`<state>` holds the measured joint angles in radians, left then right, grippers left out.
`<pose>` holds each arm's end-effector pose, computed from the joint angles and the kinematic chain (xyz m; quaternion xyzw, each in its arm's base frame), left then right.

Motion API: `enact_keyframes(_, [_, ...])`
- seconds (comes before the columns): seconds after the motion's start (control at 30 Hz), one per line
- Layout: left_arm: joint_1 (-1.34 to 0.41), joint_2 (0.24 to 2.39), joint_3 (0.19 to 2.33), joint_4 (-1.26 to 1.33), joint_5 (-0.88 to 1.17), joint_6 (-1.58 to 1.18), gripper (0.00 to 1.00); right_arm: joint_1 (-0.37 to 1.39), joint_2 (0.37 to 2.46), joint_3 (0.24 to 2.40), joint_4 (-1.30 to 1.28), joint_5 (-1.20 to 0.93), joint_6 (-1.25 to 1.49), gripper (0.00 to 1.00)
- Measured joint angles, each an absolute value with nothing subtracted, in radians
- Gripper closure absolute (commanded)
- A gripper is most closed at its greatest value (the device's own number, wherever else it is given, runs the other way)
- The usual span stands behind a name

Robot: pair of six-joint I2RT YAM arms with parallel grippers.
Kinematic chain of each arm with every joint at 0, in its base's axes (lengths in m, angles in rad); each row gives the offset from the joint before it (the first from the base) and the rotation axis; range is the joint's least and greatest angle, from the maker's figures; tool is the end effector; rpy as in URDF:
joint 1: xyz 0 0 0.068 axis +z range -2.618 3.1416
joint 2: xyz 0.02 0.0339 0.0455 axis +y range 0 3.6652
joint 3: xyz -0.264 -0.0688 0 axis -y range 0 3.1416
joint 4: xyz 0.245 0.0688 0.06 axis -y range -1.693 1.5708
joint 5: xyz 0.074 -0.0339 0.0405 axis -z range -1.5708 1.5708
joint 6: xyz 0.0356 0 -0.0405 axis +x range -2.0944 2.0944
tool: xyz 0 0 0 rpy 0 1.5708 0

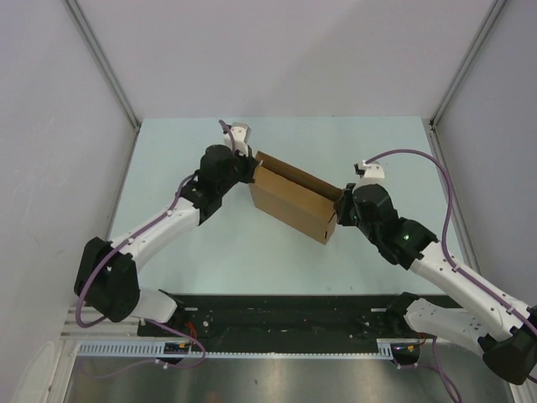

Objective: Fold the paper box

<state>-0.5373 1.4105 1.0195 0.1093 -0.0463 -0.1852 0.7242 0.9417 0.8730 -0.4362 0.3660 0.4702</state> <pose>0.2865 -0.1688 0.3058 0.1263 0.7892 -0.1950 0.5684 0.1635 0.1276 0.3181 -0.0156 0.8518 0.1513 0.5013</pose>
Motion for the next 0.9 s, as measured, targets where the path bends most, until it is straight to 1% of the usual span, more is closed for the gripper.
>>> enact_keyframes(0.17, [-0.539, 1.378, 0.978, 0.133, -0.051, -0.181, 0.99, 0.706, 0.941, 0.873, -0.434, 0.342, 0.47, 0.99])
enact_keyframes(0.43, [-0.54, 1.284, 0.789, 0.35, -0.05, -0.15, 1.0, 0.669, 0.941, 0.873, -0.426, 0.292, 0.469, 0.98])
enact_keyframes(0.63, [-0.547, 1.262, 0.742, 0.408, -0.093, -0.154, 1.0, 0.646, 0.947, 0.873, -0.414, 0.264, 0.466, 0.96])
enact_keyframes(0.73, [-0.553, 1.252, 0.738, 0.398, -0.128, -0.175, 1.0, 0.633, 0.954, 0.873, -0.403, 0.251, 0.461, 0.9])
enact_keyframes(0.77, [-0.554, 1.249, 0.738, 0.393, -0.137, -0.183, 1.0, 0.63, 0.956, 0.873, -0.399, 0.247, 0.459, 0.83])
enact_keyframes(0.83, [-0.556, 1.249, 0.739, 0.386, -0.155, -0.197, 1.0, 0.626, 0.96, 0.873, -0.395, 0.243, 0.455, 0.75])
enact_keyframes(0.87, [-0.557, 1.25, 0.741, 0.383, -0.16, -0.203, 1.0, 0.625, 0.962, 0.873, -0.399, 0.241, 0.453, 0.68])
enact_keyframes(0.9, [-0.557, 1.252, 0.748, 0.372, -0.174, -0.21, 1.0, 0.624, 0.968, 0.873, -0.41, 0.235, 0.449, 0.64])
